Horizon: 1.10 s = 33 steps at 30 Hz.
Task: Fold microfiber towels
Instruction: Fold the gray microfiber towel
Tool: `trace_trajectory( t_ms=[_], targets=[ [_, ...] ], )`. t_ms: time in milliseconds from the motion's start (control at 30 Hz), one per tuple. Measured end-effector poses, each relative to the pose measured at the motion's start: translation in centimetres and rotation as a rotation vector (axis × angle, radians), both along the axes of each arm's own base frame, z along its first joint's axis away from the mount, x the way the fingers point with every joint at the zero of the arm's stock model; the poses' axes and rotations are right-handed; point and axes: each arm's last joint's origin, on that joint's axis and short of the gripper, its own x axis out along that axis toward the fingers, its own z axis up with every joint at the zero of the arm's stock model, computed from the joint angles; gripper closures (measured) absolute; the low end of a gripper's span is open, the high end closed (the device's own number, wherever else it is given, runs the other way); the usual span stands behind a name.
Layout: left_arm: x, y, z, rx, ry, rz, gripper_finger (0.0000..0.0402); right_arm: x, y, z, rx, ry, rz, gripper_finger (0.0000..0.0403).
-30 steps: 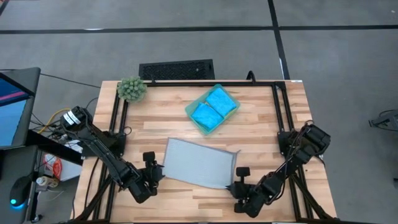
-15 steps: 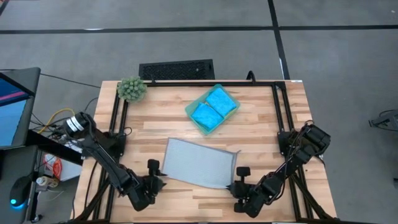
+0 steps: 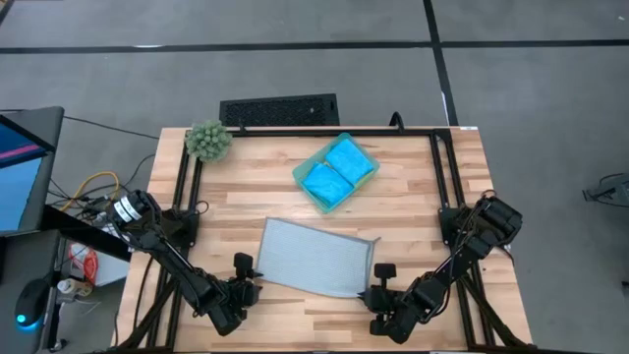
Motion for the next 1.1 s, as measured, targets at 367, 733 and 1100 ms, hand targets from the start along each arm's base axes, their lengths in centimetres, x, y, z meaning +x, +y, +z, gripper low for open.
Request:
trace_trajectory(
  t_ms=[367,733,1100],
  targets=[
    [0.2,1.7,-1.0,-0.035,0.020,0.086,0.0281,0.0,0.0,0.0,0.002,0.001,-0.001,0.0374],
    [0.6,2.2,-0.9,-0.043,0.033,0.137,0.0393,0.4,0.5,0.7,0.000,-0.007,0.012,0.0389],
    [1.9,1.1,3.8,0.095,0.123,0.177,0.0396,1.8,1.8,5.9,-0.294,-0.026,-0.018,0.0393]
  ],
)
